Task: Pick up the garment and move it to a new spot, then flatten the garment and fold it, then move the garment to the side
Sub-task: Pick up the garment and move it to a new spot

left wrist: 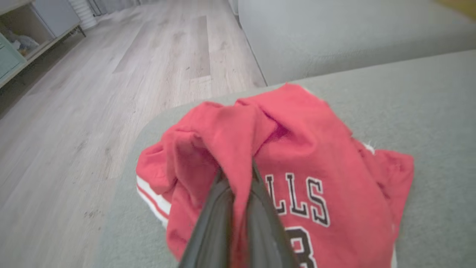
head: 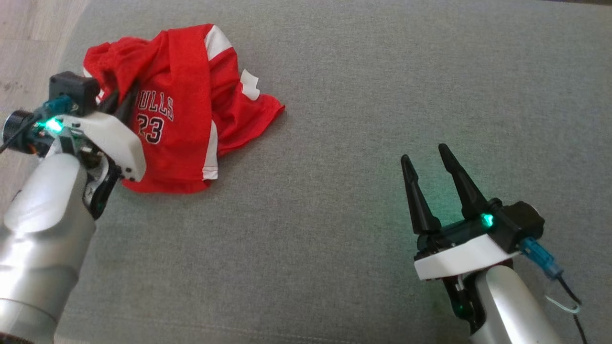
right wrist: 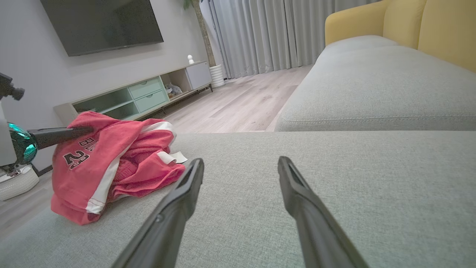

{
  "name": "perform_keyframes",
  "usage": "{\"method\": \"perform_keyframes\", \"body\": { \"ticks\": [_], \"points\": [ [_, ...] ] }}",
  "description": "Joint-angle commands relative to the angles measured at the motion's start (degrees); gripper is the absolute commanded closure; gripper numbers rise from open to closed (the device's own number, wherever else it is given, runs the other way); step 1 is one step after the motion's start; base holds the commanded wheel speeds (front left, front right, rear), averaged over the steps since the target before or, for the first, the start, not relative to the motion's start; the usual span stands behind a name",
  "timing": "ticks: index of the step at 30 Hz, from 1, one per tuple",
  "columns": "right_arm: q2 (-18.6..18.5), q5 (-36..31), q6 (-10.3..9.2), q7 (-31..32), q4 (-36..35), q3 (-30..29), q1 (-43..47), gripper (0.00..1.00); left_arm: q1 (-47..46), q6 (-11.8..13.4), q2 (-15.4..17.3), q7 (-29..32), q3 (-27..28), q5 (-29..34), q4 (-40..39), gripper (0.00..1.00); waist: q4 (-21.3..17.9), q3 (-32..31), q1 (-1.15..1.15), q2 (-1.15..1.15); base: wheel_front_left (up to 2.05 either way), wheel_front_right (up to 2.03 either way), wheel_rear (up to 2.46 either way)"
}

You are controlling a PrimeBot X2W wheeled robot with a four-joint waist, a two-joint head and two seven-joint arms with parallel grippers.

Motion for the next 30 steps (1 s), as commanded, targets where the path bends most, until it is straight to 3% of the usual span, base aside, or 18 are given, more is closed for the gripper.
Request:
{"method": "perform_keyframes", "body": {
  "ticks": [1,7,10,14,21,30],
  "points": [
    [-0.1,-0.4,-0.04,-0.6,-1.9,1.4,-1.5,0.00,-4.5,0.1,2.3,-3.4,2.0,-0.9,-0.8,1.00,-0.1,-0.1,-0.01,0.00,0.00,0.00,0.00],
    [-0.1,-0.2,-0.04,-0.6,-1.4,1.5,-1.4,0.00,-7.2,0.3,1.7,-16.6,4.2,-1.0,-0.8,1.00,-0.5,-1.5,-0.01,0.00,0.00,0.00,0.00],
    [-0.1,0.1,-0.04,-0.6,-1.3,1.4,-0.9,0.00,-8.3,0.8,0.9,-19.2,6.0,-0.8,-4.2,1.00,-0.9,-3.0,-0.01,0.00,0.00,0.00,0.00],
    [-0.1,0.6,-0.04,-0.6,-1.3,1.1,-0.2,0.00,-7.9,2.5,-0.1,-19.6,8.3,1.3,-12.7,1.00,-1.3,-4.9,-0.01,0.00,0.00,0.00,0.00],
    [-0.1,1.5,-0.04,-0.6,-1.5,1.4,0.2,0.00,-4.7,2.4,-2.1,-19.6,5.7,3.8,-21.6,1.00,-3.7,-6.7,-0.01,0.00,0.00,0.00,0.00],
    [-0.1,3.7,-0.04,-0.6,-2.4,1.7,-0.8,0.00,-3.3,1.4,-3.7,-13.6,-0.6,4.5,-28.9,1.00,-12.5,-5.2,-0.01,0.00,0.00,0.00,0.00]
  ]
}}
